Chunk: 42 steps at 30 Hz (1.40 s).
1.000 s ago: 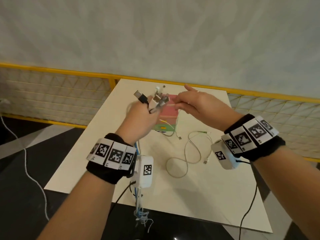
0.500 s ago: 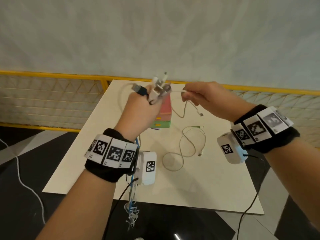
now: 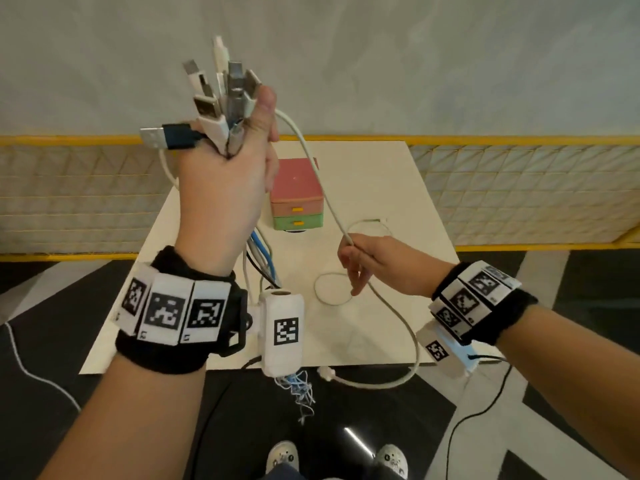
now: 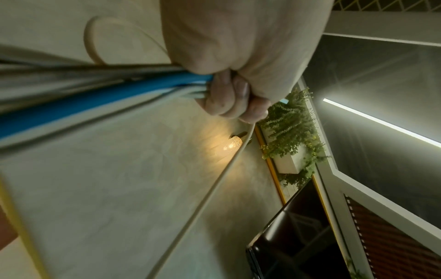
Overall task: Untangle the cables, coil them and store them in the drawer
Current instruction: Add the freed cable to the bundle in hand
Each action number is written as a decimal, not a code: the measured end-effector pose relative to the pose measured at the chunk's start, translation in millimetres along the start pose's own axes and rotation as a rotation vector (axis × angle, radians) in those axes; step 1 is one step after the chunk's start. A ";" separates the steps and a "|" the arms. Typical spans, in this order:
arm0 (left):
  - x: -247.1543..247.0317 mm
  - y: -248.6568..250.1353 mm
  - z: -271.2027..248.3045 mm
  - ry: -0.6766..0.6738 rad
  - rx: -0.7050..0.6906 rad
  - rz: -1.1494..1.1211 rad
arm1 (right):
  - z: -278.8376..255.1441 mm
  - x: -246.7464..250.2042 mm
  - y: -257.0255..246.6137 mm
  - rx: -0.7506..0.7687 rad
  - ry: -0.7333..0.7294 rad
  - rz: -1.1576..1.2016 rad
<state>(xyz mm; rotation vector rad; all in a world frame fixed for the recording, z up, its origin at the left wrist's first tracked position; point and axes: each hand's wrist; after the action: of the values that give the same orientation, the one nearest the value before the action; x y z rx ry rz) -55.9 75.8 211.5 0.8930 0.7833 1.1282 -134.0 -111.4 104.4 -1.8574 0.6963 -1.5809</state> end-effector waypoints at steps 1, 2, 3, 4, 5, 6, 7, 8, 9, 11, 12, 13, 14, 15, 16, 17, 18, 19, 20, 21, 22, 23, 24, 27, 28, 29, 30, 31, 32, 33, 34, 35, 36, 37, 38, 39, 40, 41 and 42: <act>0.7 -1.6 -3.0 -0.025 0.024 0.002 | -1.6 -8.3 -0.5 -0.017 -0.038 0.010; 2.3 -3.6 -5.3 -0.058 0.042 0.006 | -3.2 -16.7 -0.4 -0.039 -0.081 0.017; 4.2 -5.6 -7.5 -0.096 0.055 0.017 | -5.6 -25.0 -0.5 -0.059 -0.120 0.024; 6.8 -8.6 -9.4 -0.137 0.065 0.034 | -8.3 -33.6 -0.9 -0.078 -0.156 0.030; 9.2 -11.2 -11.6 -0.177 0.076 0.057 | -10.7 -41.8 -1.2 -0.098 -0.185 0.029; 11.6 -14.0 -13.6 -0.217 0.087 0.085 | -13.0 -49.6 -1.2 -0.122 -0.204 0.010; 13.6 -16.6 -15.9 -0.265 0.102 0.123 | -15.4 -56.8 -1.1 -0.145 -0.220 -0.036; 15.1 -18.6 -19.0 -0.327 0.121 0.174 | -17.6 -63.0 0.4 -0.160 -0.245 -0.107; 16.4 -20.6 -22.3 -0.398 0.146 0.232 | -19.7 -68.0 3.2 -0.170 -0.281 -0.184; 19.1 -24.8 -29.8 -0.507 0.190 0.329 | -26.1 -74.4 7.8 -0.210 -0.368 -0.289; 20.7 -27.1 -33.4 -0.531 0.213 0.355 | -30.7 -74.4 8.3 -0.248 -0.405 -0.308; 22.3 -28.8 -36.6 -0.544 0.231 0.372 | -35.2 -71.9 8.4 -0.293 -0.437 -0.315; 23.9 -31.3 -39.2 -0.562 0.241 0.383 | -40.1 -67.5 7.0 -0.331 -0.466 -0.324; 24.7 -32.8 -41.6 -0.592 0.249 0.382 | -44.1 -60.9 5.6 -0.352 -0.486 -0.355; 24.4 -34.0 -43.8 -0.624 0.263 0.372 | -47.6 -53.9 4.1 -0.359 -0.495 -0.417; 23.1 -35.0 -45.6 -0.645 0.277 0.356 | -49.7 -46.7 3.2 -0.349 -0.486 -0.489; 20.7 -35.6 -47.1 -0.649 0.298 0.337 | -50.2 -39.7 0.7 -0.332 -0.462 -0.552; 17.6 -36.1 -47.7 -0.639 0.328 0.307 | -49.8 -33.3 -2.4 -0.312 -0.412 -0.598; 14.0 -35.7 -48.3 -0.627 0.355 0.266 | -48.7 -28.0 -6.4 -0.288 -0.336 -0.617; 9.9 -35.7 -49.0 -0.624 0.366 0.229 | -47.5 -23.2 -10.5 -0.246 -0.247 -0.613; 5.8 -36.1 -50.1 -0.628 0.357 0.223 | -45.7 -20.0 -14.8 -0.186 -0.159 -0.580; 2.1 -36.9 -51.2 -0.641 0.326 0.244 | -43.7 -18.9 -20.4 -0.124 -0.083 -0.503; -1.1 -38.4 -52.1 -0.655 0.290 0.262 | -41.4 -19.0 -28.9 -0.067 -0.033 -0.397; -12.0 -41.2 -54.7 -0.699 0.251 0.246 | -30.2 -28.5 -50.1 0.073 0.016 -0.114; -16.0 -42.8 -54.8 -0.703 0.244 0.242 | -25.3 -33.0 -52.7 0.092 0.048 -0.053; -19.7 -45.0 -54.0 -0.695 0.237 0.243 | -20.4 -37.4 -53.4 0.100 0.093 -0.001; -22.3 -47.5 -52.4 -0.671 0.232 0.245 | -15.5 -41.6 -52.8 0.105 0.136 0.045; -24.1 -49.7 -49.9 -0.629 0.231 0.246 | -10.6 -45.4 -51.4 0.114 0.171 0.087; -25.6 -50.5 -47.3 -0.572 0.227 0.238 | -5.9 -49.5 -50.1 0.131 0.200 0.121; -26.3 -50.9 -44.1 -0.511 0.216 0.217 | -2.0 -52.8 -49.5 0.156 0.217 0.143; -26.9 -49.6 -40.5 -0.450 0.199 0.196 | 2.3 -55.4 -48.2 0.183 0.224 0.149; -27.1 -46.6 -36.2 -0.393 0.180 0.184 | 7.1 -57.8 -45.2 0.203 0.227 0.137; -26.7 -41.6 -31.5 -0.340 0.167 0.175 | 12.4 -59.4 -41.0 0.212 0.220 0.111; -25.8 -35.0 -26.2 -0.294 0.162 0.148 | 18.6 -60.9 -35.3 0.206 0.201 0.075; -24.8 -28.2 -20.3 -0.256 0.155 0.109 | 24.9 -62.2 -29.7 0.197 0.173 0.046; -23.5 -20.9 -14.4 -0.225 0.135 0.066 | 30.9 -64.0 -22.4 0.176 0.146 0.030; -21.7 -14.6 -8.0 -0.194 0.107 0.017 | 36.1 -66.0 -14.3 0.146 0.124 0.030; -19.7 -9.9 -1.5 -0.168 0.076 -0.045 | 40.0 -68.1 -6.2 0.098 0.111 0.034; -17.6 -6.1 5.2 -0.148 0.045 -0.107 | 42.5 -71.3 3.4 0.053 0.089 0.035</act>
<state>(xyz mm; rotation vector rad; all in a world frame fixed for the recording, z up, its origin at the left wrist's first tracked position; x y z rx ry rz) -53.2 56.8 209.7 0.9496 0.7279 0.9425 -103.1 -57.8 48.8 -1.7369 0.7143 -1.6520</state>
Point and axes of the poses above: each hand's wrist, its own z-axis towards the middle knuckle, its own x-axis out of the back of the hand, y = z × x, and after that the axes turned 4 degrees about -z, right-handed
